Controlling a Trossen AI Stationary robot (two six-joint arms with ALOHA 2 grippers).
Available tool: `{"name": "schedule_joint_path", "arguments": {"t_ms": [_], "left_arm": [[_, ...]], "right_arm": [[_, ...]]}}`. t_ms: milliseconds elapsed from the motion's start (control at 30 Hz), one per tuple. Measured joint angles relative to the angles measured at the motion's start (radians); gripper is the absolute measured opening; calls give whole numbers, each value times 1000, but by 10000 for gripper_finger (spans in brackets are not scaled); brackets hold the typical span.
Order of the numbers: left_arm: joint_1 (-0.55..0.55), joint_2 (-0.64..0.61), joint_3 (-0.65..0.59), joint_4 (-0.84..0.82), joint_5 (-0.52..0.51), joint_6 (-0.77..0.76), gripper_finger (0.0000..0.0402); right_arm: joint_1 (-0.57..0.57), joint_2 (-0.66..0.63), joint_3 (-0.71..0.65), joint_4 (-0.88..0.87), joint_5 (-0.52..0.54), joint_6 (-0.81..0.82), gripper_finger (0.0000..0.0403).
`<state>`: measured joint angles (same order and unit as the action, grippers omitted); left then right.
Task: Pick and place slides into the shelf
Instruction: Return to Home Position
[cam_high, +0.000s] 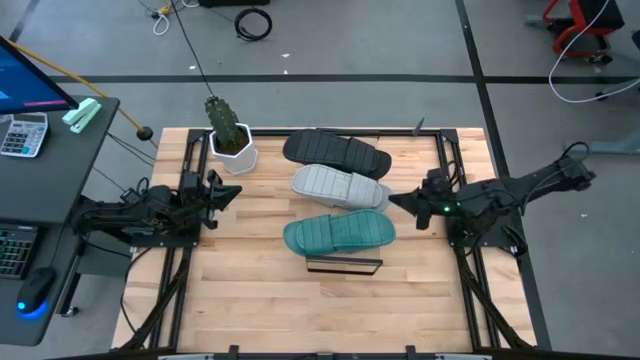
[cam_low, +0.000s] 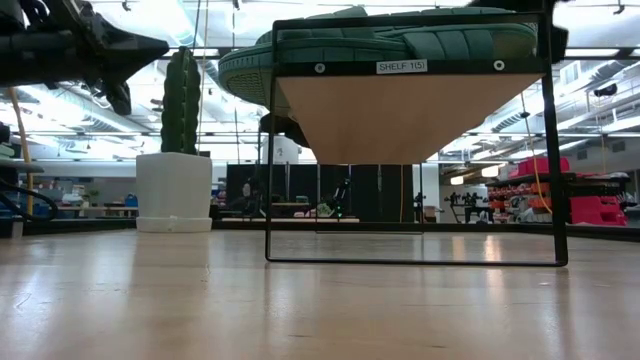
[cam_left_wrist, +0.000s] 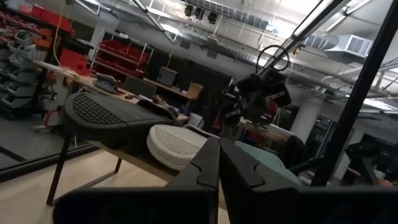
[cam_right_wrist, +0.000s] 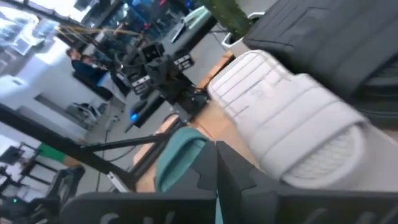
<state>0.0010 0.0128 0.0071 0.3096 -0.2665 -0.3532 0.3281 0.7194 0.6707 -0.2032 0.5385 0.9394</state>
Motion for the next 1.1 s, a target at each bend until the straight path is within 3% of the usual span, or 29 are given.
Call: {"name": "schedule_joint_path", "arguments": {"t_ms": [400, 767, 1100], "left_arm": [[0, 0, 0, -9, -38, 25, 14], [0, 0, -1, -10, -93, 50, 19], [0, 0, -1, -20, -97, 50, 6]], "right_arm": [[-76, -290, -223, 71, -6, -69, 0], [-170, -431, -394, 239, -103, -105, 0], [-300, -533, -487, 254, -240, -115, 0]]}}
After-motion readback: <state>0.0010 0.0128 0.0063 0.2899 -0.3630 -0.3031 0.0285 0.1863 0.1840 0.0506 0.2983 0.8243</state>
